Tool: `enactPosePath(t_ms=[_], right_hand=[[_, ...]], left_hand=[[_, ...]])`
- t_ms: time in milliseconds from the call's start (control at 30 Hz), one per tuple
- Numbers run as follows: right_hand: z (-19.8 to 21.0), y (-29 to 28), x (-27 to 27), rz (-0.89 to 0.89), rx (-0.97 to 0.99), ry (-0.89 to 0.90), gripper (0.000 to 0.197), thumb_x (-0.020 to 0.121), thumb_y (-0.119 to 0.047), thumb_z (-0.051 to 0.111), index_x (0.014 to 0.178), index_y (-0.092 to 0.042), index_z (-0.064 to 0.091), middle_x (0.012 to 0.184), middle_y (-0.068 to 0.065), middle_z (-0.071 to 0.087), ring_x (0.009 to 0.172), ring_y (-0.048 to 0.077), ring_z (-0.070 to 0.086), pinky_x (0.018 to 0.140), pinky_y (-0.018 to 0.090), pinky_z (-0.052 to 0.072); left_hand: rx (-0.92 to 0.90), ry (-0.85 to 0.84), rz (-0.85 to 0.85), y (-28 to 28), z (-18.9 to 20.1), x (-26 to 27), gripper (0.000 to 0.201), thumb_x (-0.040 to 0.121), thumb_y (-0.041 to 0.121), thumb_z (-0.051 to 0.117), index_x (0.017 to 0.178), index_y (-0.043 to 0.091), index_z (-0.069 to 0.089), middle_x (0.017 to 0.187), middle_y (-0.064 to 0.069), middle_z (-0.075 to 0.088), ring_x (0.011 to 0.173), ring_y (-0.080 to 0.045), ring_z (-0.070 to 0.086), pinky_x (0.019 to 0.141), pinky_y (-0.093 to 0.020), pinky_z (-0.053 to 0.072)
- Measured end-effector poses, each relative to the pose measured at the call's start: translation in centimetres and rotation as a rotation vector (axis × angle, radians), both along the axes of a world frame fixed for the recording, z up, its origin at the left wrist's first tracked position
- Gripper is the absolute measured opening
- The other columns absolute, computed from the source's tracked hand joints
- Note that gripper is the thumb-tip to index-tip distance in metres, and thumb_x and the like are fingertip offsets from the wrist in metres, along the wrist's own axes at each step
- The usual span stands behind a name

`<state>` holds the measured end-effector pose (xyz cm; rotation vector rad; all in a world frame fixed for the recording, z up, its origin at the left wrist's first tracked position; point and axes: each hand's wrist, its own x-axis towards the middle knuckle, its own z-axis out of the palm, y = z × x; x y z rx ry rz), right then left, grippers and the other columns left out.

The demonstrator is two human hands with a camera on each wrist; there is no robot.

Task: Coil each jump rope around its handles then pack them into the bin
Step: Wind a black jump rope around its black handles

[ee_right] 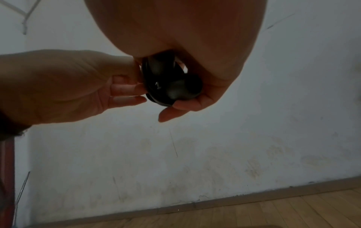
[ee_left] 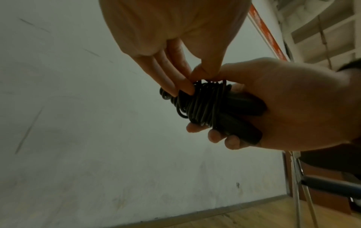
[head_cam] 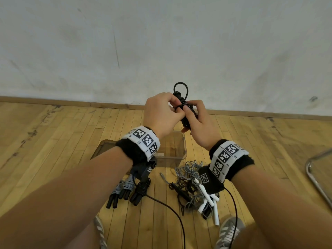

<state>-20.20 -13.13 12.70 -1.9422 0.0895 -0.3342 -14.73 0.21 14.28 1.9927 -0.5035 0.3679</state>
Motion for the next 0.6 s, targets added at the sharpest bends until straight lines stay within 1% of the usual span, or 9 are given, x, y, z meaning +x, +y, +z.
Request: enactPosePath(t_ms=[33,67,133,200,233,333,467,533,600], right_hand=[[-0.1,-0.1,0.1,-0.001,0.009,0.003,0.029,0.104,-0.04,0.051,0.126,-0.021,0.05,0.098,0.011,0.069,0.078,0.021,0.068,0.062,0.033,0.059],[-0.1,-0.3,0.2,0.001,0.017,0.018,0.031,0.104,-0.041,0.052,0.128,-0.021,0.051,0.102,0.009,0.069,0.081,0.02,0.067,0.065,0.034,0.061],[0.0,-0.5,0.1,0.014,0.015,0.06,0.036,0.104,-0.041,0.052,0.133,-0.02,0.052,0.111,0.005,0.067,0.088,0.018,0.067,0.069,0.03,0.06],[0.1,-0.5,-0.1,0.037,0.031,0.084,0.038,0.106,-0.038,0.049,0.137,-0.017,0.05,0.116,0.003,0.065,0.091,0.016,0.065,0.066,0.024,0.058],[0.1,-0.5,-0.3,0.044,0.046,0.095,0.037,0.106,-0.037,0.048,0.138,-0.016,0.048,0.116,0.003,0.064,0.09,0.016,0.064,0.062,0.02,0.055],[0.2,-0.5,-0.5,0.05,0.091,0.128,0.035,0.108,-0.033,0.043,0.138,-0.014,0.044,0.106,0.003,0.061,0.082,0.017,0.06,0.05,0.011,0.044],[0.3,-0.7,-0.6,0.065,0.122,0.161,0.031,0.111,-0.031,0.035,0.134,-0.013,0.045,0.103,0.003,0.057,0.081,0.016,0.057,0.048,0.011,0.042],[0.3,-0.6,-0.6,0.061,0.132,0.171,0.029,0.112,-0.03,0.031,0.129,-0.015,0.046,0.105,0.005,0.058,0.083,0.018,0.058,0.047,0.012,0.042],[0.2,-0.4,-0.6,0.043,0.157,0.168,0.03,0.112,-0.03,0.03,0.129,-0.013,0.047,0.109,0.008,0.059,0.085,0.021,0.059,0.047,0.013,0.043]], left_hand=[[-0.015,0.039,-0.007,0.0,0.0,0.0,0.01,0.077,0.014,0.075,0.081,0.023,0.071,0.061,0.014,0.064,0.056,0.002,0.064,0.064,-0.008,0.047],[-0.029,0.085,-0.026,-0.1,-0.1,0.1,0.012,0.077,0.013,0.075,0.079,0.023,0.069,0.055,0.014,0.061,0.052,0.003,0.061,0.059,-0.007,0.044],[-0.039,0.164,-0.076,-0.1,-0.3,0.3,0.013,0.077,0.012,0.076,0.078,0.022,0.067,0.051,0.013,0.059,0.047,0.003,0.055,0.054,-0.007,0.039],[-0.029,0.203,-0.117,-0.1,-0.5,0.4,0.012,0.078,0.013,0.076,0.08,0.022,0.068,0.054,0.011,0.06,0.049,0.002,0.053,0.055,-0.009,0.038],[-0.032,0.215,-0.139,-0.1,-0.6,0.4,0.013,0.079,0.014,0.076,0.082,0.022,0.068,0.057,0.011,0.061,0.051,0.002,0.053,0.056,-0.01,0.039],[-0.011,0.229,-0.206,-0.1,-0.9,0.5,0.016,0.08,0.017,0.079,0.087,0.023,0.066,0.068,0.012,0.063,0.058,0.002,0.058,0.057,-0.01,0.042],[0.004,0.234,-0.215,0.1,-1.1,0.6,0.019,0.081,0.028,0.084,0.089,0.025,0.067,0.078,0.012,0.066,0.068,-0.004,0.063,0.06,-0.01,0.044],[0.002,0.228,-0.188,0.2,-1.0,0.6,0.02,0.08,0.032,0.086,0.087,0.024,0.068,0.079,0.011,0.068,0.071,-0.007,0.064,0.061,-0.011,0.046],[-0.001,0.216,-0.167,0.2,-0.9,0.6,0.018,0.081,0.031,0.085,0.084,0.027,0.068,0.078,0.012,0.066,0.07,-0.007,0.064,0.059,-0.008,0.044]])
